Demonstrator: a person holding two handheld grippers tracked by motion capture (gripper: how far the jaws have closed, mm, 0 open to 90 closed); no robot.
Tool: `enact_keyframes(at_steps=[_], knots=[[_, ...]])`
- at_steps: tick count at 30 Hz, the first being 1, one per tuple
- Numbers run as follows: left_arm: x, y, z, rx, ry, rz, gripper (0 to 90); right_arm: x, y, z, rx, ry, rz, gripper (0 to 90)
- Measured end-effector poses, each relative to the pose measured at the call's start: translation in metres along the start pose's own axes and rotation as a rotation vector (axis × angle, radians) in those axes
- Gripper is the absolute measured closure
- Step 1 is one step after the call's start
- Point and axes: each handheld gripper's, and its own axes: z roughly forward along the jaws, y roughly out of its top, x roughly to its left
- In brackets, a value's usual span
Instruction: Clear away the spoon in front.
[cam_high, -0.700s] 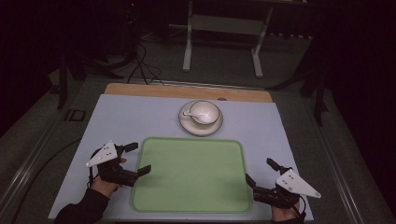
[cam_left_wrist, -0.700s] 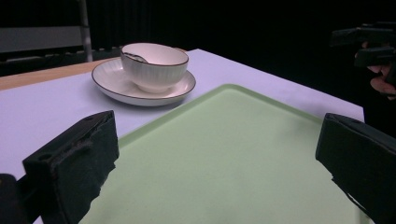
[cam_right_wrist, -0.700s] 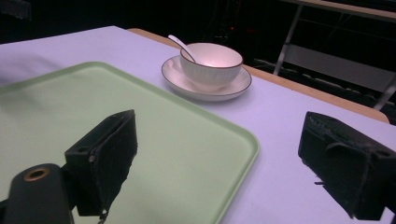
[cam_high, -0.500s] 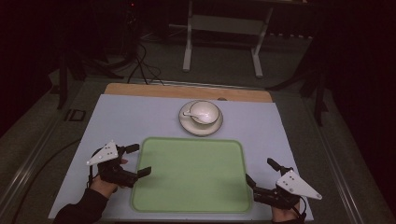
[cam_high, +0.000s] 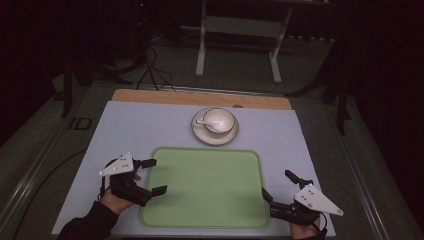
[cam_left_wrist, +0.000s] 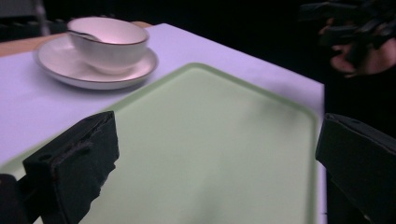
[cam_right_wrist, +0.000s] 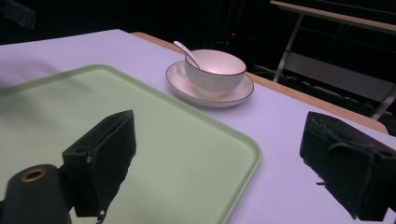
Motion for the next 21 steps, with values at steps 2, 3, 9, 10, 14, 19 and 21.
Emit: enact_keyframes(at_steps=[2,3,9,10,14,19,21], knots=[[-0.003,0.007,0.0,-0.006,-0.019,0.001,0.0,0.0,0.0,0.0,-0.002,-0.002,-0.004,10.7],[-0.004,0.009,0.001,-0.005,-0.026,0.002,0.0,0.001,0.001,-0.001,-0.005,-0.002,-0.003,10.7],[-0.013,0.028,0.007,0.004,-0.062,0.046,0.5,0.001,0.001,-0.001,-0.012,0.009,-0.006,10.7],[-0.015,0.032,0.008,0.0,-0.06,0.061,0.5,0.001,0.001,-0.001,-0.014,0.009,-0.009,10.8],[-0.019,0.051,0.014,-0.003,-0.059,0.115,1.0,0.001,0.002,-0.001,-0.016,0.008,-0.013,10.7],[-0.017,0.073,0.022,-0.02,-0.065,0.13,1.7,0.001,0.002,-0.002,-0.02,0.006,-0.012,10.7],[-0.016,0.079,0.026,-0.022,-0.056,0.143,2.6,0.002,0.002,-0.002,-0.021,0.006,-0.013,10.8]])
